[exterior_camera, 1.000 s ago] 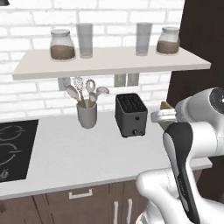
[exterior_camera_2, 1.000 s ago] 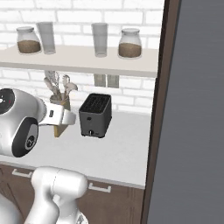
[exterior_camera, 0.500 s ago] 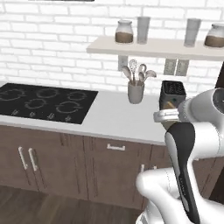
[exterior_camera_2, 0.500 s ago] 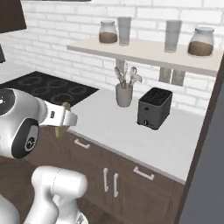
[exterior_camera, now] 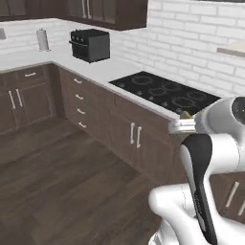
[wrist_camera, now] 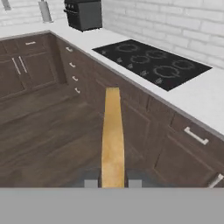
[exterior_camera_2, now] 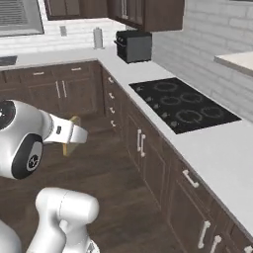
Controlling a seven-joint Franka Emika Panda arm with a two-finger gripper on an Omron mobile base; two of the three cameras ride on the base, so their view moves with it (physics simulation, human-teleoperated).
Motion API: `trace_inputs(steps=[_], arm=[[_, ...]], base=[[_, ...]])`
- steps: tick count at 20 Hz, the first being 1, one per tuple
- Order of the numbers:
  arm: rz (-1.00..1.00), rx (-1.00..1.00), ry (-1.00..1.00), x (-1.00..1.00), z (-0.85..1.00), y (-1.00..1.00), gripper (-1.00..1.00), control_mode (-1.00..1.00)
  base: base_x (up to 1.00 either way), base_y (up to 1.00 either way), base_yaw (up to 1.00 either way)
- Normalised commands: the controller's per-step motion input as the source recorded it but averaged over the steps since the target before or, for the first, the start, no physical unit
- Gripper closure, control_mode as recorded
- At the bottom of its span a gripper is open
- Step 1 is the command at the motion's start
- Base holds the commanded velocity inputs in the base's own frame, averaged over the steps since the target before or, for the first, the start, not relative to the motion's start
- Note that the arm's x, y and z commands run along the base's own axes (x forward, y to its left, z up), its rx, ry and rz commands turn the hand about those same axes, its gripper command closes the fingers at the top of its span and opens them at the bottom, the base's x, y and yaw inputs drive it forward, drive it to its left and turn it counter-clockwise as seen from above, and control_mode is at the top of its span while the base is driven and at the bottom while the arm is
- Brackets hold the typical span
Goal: Start the toaster. Once the lever pops up, take the bread to the plate on the dining counter.
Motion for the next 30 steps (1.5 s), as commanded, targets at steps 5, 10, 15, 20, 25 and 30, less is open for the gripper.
trace_inputs(steps=[5,10,15,20,25,30], arm=[[0.0,0.0,0.0,0.0,0.0,0.0,1.0,1.0],[0.0,0.0,0.0,0.0,0.0,0.0,1.0,1.0],[0.0,0.0,0.0,0.0,0.0,0.0,1.0,1.0],[0.0,0.0,0.0,0.0,0.0,0.0,1.0,1.0],[0.0,0.0,0.0,0.0,0.0,0.0,1.0,1.0],[0.0,0.0,0.0,0.0,0.0,0.0,1.0,1.0]], base=[[-0.11,0.27,1.0],[0.0,0.03,0.98],[0.0,-0.04,0.9],[0.0,-0.18,0.86],[0.0,-0.12,0.85],[0.0,0.14,0.7]])
